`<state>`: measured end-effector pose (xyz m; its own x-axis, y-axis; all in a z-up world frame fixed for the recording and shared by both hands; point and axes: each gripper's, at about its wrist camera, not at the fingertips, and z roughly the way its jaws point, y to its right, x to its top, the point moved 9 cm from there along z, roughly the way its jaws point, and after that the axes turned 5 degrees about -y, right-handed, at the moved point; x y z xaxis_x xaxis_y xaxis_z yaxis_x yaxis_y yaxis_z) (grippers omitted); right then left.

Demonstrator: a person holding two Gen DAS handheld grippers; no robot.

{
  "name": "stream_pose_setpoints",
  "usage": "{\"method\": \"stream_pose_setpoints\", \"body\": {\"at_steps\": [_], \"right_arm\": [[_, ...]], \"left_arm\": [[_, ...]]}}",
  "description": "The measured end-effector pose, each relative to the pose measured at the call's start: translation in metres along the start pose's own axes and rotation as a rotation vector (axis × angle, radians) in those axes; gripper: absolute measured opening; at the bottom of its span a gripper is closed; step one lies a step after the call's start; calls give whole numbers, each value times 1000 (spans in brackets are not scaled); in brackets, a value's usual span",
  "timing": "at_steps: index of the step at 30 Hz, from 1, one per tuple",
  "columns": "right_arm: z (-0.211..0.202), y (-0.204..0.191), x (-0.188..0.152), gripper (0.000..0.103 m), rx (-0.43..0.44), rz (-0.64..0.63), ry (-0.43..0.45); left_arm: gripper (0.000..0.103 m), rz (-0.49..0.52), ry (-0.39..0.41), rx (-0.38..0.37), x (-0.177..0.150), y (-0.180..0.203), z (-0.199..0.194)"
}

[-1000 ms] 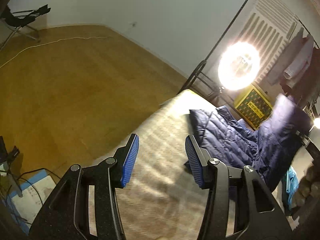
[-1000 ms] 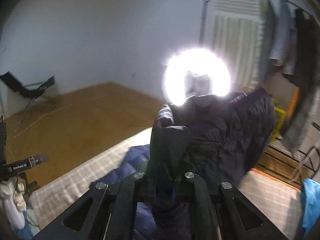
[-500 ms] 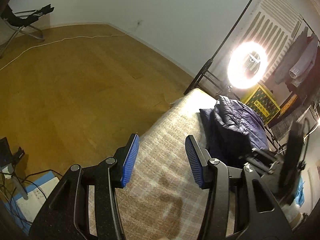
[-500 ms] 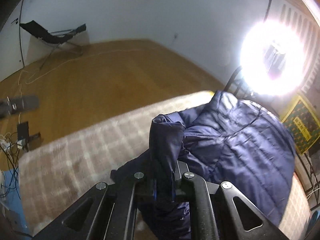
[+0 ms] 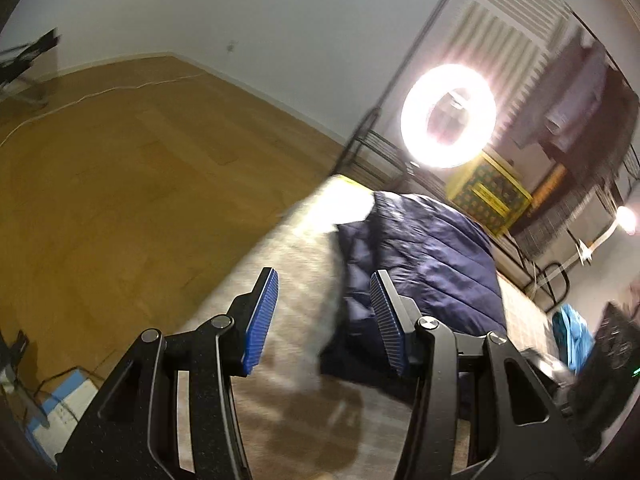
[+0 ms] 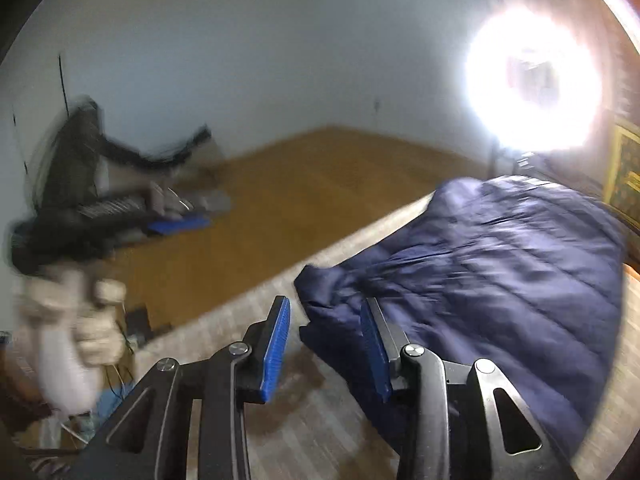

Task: Fold large clothes

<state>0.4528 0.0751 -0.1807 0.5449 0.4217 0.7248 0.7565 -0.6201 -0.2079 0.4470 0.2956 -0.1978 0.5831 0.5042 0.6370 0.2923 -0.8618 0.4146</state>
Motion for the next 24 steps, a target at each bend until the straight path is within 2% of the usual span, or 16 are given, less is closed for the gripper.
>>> {"method": "stream_pose_setpoints", "body": {"at_steps": [3,5,6,8,10,13,15,17,19,24], "right_arm": [[-34,34,0,38,-100,39,33],[-51,76,-5,38,-204,67,21],[-55,86,-8,38,-229,81,13],[-59,113,-13,38,-262,124,-2],[-56,128,-20,38,-273,137,-18],[-37,125,-34,38,-273,114,-62],[-14,122,-47,38,-258,95,-102],[1,112,-67,38,-269,81,-122],[12,108,-83,38,-302,43,-146],[3,102,-75,37,-259,-22,-196]], "left_arm": [[51,45,-57,-45,-2,32,23],[51,56,-101,-54,-4,46,44],[51,59,-116,-54,-6,50,52],[51,94,-144,-26,-11,58,73],[51,164,-160,50,-22,58,94],[51,194,-241,122,-49,41,119],[51,181,-287,129,-70,26,132],[53,166,-291,120,-78,17,135],[60,145,-293,117,-79,11,137],[58,166,-294,129,-71,12,125]]}}
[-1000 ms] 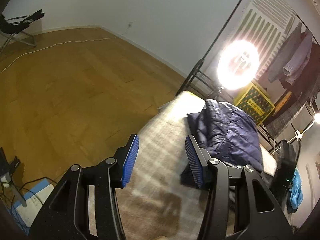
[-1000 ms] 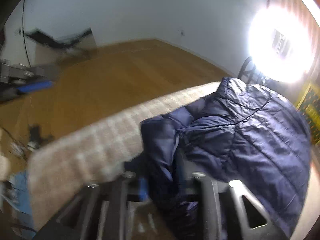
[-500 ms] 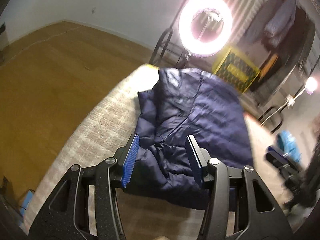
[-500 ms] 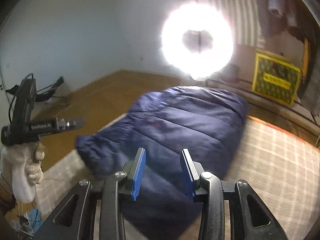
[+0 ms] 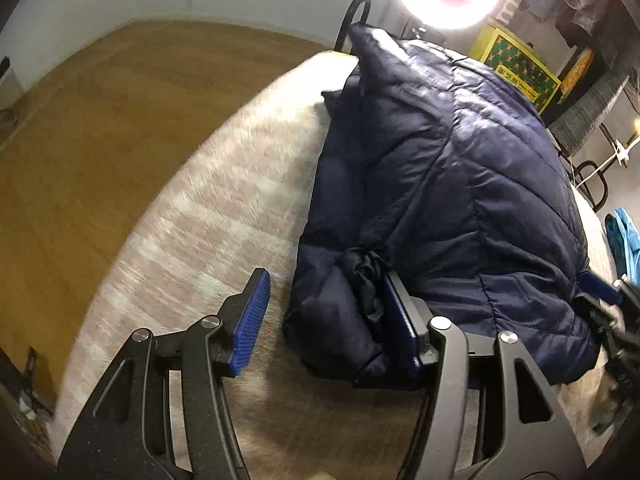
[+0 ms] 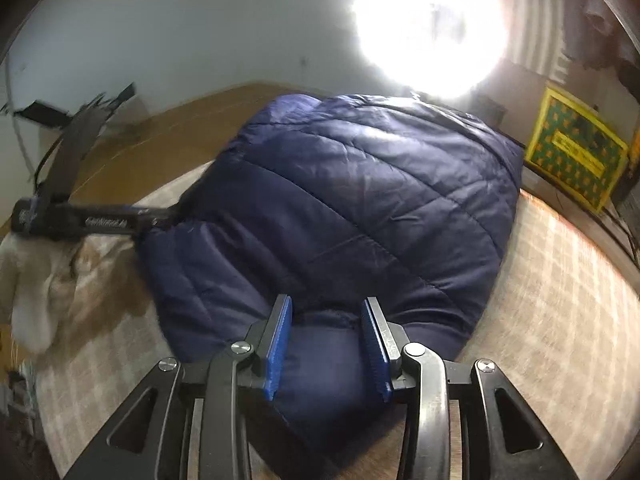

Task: Fold large clothes

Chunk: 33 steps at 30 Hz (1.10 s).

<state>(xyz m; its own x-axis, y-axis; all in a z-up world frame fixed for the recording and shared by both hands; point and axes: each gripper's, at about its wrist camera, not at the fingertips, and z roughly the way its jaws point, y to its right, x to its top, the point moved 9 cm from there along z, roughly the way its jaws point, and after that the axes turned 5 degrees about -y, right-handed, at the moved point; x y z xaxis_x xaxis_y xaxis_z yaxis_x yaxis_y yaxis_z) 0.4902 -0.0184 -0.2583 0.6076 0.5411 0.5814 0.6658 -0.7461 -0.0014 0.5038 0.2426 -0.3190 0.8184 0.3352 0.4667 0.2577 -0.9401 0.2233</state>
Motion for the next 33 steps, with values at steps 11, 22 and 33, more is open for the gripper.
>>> {"method": "stream_pose_setpoints", "body": {"at_steps": [11,22,33], "right_arm": [[-44,98,75,38,31,204,203],[51,164,145,38,-18,327,185],[123,180,132,39,-70,338,38]], "left_arm": [[56,86,167,-45,55,42,-67],[56,180,100,0,68,60,2],[59,169,63,-52,59,48,27]]}}
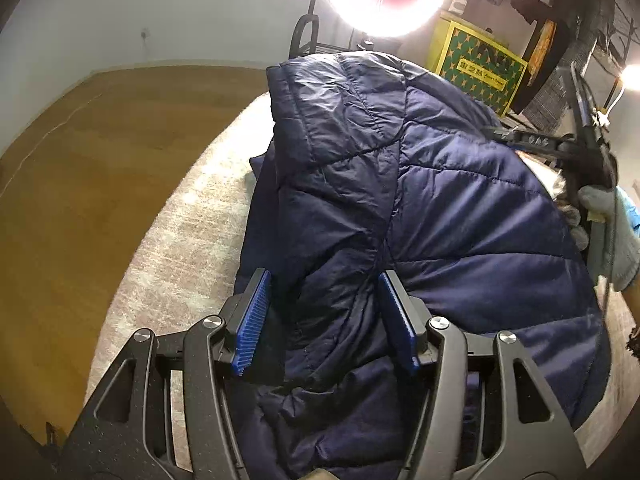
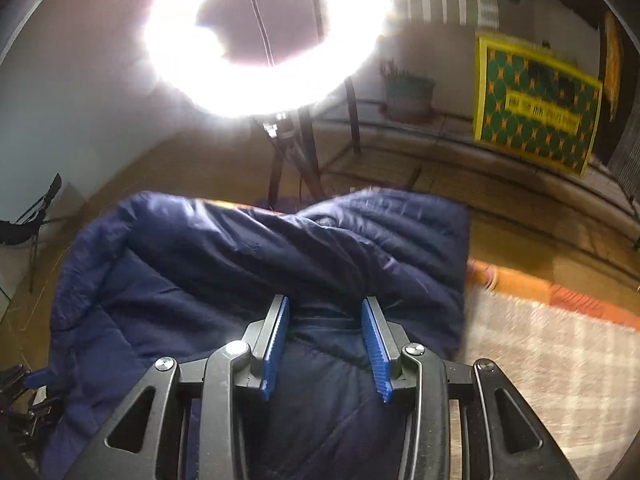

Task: Fold large clothes

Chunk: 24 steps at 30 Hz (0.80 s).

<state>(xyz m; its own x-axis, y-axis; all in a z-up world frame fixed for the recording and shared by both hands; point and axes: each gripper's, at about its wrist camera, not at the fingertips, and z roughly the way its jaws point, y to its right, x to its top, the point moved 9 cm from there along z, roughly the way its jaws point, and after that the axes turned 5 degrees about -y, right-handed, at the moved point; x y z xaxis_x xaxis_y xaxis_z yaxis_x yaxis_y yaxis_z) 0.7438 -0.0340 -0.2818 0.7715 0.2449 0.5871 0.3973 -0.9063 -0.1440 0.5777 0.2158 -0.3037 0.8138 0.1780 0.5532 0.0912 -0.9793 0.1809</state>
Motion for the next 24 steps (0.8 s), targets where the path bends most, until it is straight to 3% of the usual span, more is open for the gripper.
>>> {"method": "stream_pose_setpoints", "body": {"at_steps": [2,4,7,8,10,14,21,24], "right_arm": [[-4,-2,1,42,-24,-22,-1],[-16,-6,2,59,-18,-45,16],[-43,0,-2,73,2,-9,61],[-52,3,-6,76,35,28,64],[-69,8,-20,85,119,101,53],[-89,21,-54,88,255,211,-7],[-78,36,-109,90,435,389,-128],[-72,38,-107,94,492,419,-112]], "left_arm": [[59,-10,-5,-29,6,-5,-5],[59,-37,13,-70,17,-14,-15],[65,-144,19,-181,37,-40,-26],[71,-180,12,-225,43,-47,-27],[72,-258,-51,-365,55,-58,-18],[72,-360,-162,-521,67,-69,12],[73,-411,-228,-564,74,-68,54],[73,-408,-237,-580,77,-65,66]]}}
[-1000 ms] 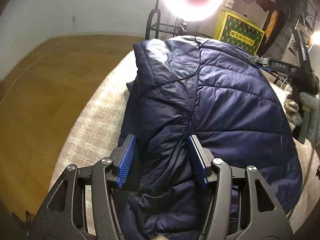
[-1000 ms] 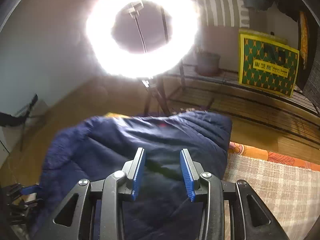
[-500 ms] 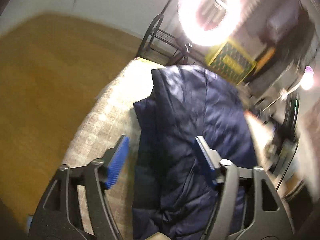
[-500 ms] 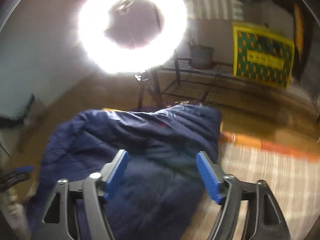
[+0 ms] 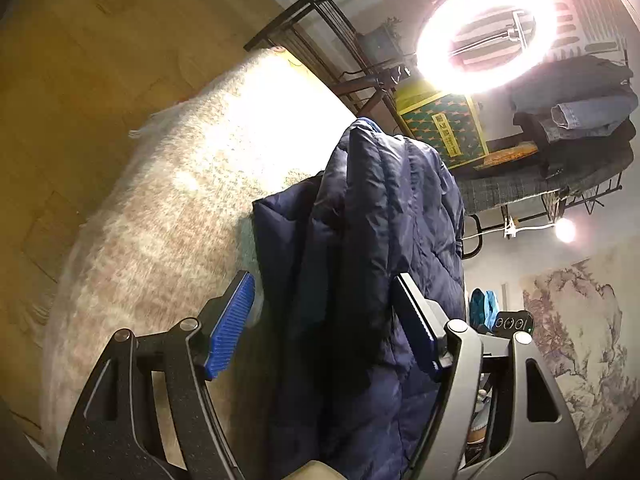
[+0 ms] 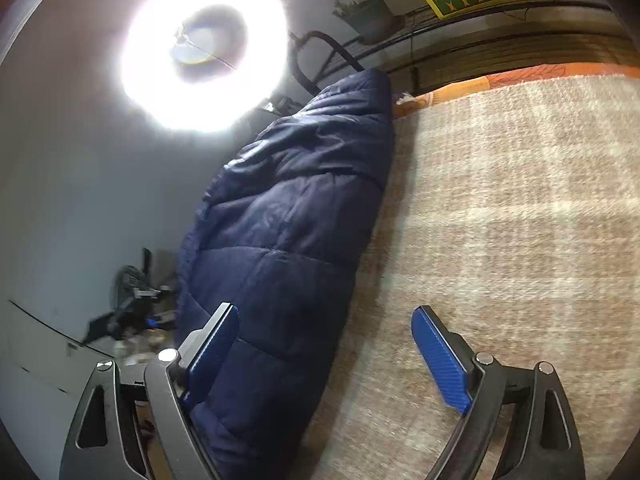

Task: Fold large clothes

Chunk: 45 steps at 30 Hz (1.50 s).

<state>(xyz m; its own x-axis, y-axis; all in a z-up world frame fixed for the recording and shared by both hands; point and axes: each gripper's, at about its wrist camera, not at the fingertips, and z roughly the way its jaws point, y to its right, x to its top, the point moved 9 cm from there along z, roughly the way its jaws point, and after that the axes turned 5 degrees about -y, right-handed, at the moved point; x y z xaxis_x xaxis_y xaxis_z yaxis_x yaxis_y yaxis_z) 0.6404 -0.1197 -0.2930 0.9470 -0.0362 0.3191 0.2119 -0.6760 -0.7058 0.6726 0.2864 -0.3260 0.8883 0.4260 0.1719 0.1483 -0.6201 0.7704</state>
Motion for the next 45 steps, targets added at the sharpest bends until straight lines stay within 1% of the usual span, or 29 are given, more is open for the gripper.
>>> {"method": "stream_pose_setpoints", "body": {"at_steps": [2,4,7,11,12,14,17,19,20,21,22,23,25,27,29,30,31,32,33,34,37,40,43,45], "right_arm": [[2,-3,1,95,26,4,1],[4,-9,1,94,57,1,-8],[12,-18,0,90,124,0,-31],[23,-27,-1,84,111,-31,-32],[26,-29,-1,83,123,-35,-38],[30,-32,1,82,129,-38,-32],[37,-36,6,81,153,-30,-28],[41,-39,7,75,173,-20,-27],[43,-38,6,74,173,-16,-24],[44,-37,5,70,172,-13,-24],[42,-36,3,67,167,-13,-28],[39,-34,0,66,179,-8,-37],[31,-28,-5,60,197,3,-54],[28,-25,-6,58,204,9,-52],[34,-28,-3,60,197,5,-41],[39,-34,-1,64,198,-4,-35],[44,-39,0,61,193,-13,-30],[49,-40,1,57,178,-8,-27],[52,-40,1,47,168,1,-25],[53,-39,2,39,162,8,-20],[44,-41,1,28,125,-7,0],[32,-51,-6,21,57,-51,7],[20,-66,-11,19,5,-92,6],[6,-76,-20,18,-31,-133,0]], "left_arm": [[74,16,-8,17,2,-2,5],[74,26,3,33,5,-6,6],[74,10,0,-11,12,-9,10],[74,-29,11,-85,19,-11,18],[74,-25,13,-96,21,-9,22],[74,-5,8,-108,22,-4,27],[74,28,-7,-105,24,3,34],[74,52,-14,-95,23,7,37],[69,62,-10,-76,23,8,38],[60,67,-8,-64,22,8,38],[57,65,-17,-69,20,7,39],[54,64,-18,-74,19,6,39],[52,58,-14,-82,19,5,40],[47,63,-7,-69,18,7,42],[40,61,-8,-46,18,10,47],[35,67,-2,-25,18,13,47],[33,75,4,-10,17,16,46],[28,90,14,16,17,19,44],[24,101,27,42,16,23,41],[23,107,36,55,14,26,38],[18,155,70,114,6,42,29],[15,206,94,175,-9,62,19],[14,222,106,188,-27,79,7],[13,234,104,196,-45,92,0]]}}
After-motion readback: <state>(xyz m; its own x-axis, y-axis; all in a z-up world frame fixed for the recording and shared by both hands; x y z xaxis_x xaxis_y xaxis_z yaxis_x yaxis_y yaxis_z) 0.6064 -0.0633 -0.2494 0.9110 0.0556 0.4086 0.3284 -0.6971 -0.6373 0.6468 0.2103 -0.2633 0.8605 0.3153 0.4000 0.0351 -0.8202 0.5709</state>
